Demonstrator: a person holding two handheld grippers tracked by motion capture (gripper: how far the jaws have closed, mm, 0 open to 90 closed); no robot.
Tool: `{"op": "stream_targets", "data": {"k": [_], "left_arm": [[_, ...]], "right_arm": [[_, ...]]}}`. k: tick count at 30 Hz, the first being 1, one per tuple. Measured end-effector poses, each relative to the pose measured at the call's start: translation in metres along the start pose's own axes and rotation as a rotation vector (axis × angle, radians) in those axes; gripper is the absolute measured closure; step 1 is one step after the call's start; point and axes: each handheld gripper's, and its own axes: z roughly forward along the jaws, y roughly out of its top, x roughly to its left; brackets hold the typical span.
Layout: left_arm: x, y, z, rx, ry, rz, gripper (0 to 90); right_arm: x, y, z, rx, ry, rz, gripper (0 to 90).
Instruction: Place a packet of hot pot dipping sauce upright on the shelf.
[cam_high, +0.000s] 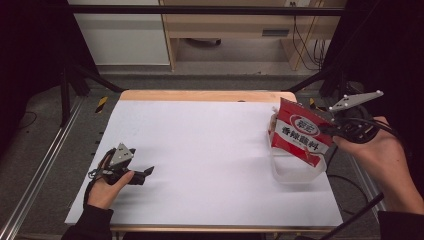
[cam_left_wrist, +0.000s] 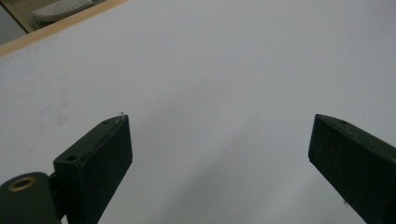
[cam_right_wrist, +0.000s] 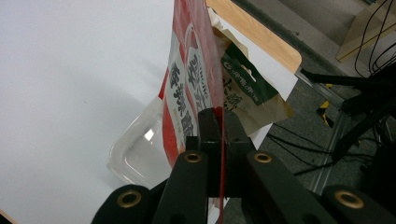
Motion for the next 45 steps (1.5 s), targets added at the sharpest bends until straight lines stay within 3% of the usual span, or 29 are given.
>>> {"op": "stream_targets", "data": {"k": [25,45], "left_arm": [[-0.002,0.000,0.002,0.005,-0.009,0.007,6.1],[-0.001,-0.001,0.003,0.014,-0.011,0.010,6.1]], "right_arm": [[0.000,-0.024,0.032,0.056,0.028,0.064,89.8],[-0.016,-0.051,0.035,0.099,0.040,0.121,86.5]]}}
